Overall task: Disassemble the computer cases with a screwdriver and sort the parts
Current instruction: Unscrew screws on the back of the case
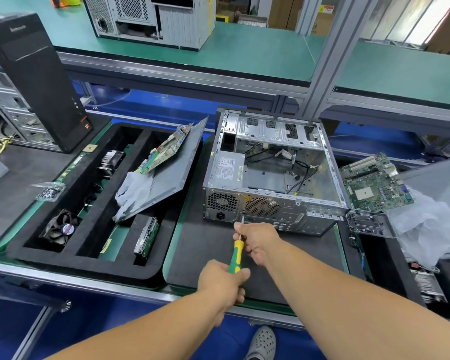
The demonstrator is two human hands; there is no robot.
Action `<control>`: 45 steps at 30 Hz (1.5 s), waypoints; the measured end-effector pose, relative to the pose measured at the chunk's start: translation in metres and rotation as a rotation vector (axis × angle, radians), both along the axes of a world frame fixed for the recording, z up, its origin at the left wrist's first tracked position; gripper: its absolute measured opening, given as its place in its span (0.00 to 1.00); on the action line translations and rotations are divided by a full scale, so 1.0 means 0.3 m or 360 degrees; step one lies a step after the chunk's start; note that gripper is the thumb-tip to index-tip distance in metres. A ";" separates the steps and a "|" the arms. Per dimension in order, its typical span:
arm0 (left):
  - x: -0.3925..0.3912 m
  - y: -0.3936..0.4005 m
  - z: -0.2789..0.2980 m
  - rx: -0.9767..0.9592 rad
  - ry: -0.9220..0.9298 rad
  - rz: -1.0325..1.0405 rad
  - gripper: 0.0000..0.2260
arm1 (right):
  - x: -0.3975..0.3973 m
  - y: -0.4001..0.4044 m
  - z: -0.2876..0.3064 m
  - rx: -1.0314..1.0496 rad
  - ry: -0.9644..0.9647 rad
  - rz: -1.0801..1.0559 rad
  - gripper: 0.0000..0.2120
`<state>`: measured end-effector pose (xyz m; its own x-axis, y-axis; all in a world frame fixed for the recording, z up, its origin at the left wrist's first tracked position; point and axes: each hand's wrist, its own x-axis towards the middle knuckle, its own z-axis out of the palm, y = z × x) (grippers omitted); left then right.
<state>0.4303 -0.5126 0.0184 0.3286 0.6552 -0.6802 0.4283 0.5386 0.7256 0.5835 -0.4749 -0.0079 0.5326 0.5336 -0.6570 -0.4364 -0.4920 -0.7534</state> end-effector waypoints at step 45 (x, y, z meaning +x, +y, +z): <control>0.028 -0.013 -0.022 -0.0271 -0.0256 0.0178 0.15 | 0.006 -0.001 0.000 0.0004 0.0027 0.0066 0.05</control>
<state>0.4387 -0.5164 0.0118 0.3735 0.5739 -0.7288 0.2453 0.6965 0.6743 0.5853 -0.4752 -0.0079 0.4989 0.5568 -0.6641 -0.4283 -0.5077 -0.7475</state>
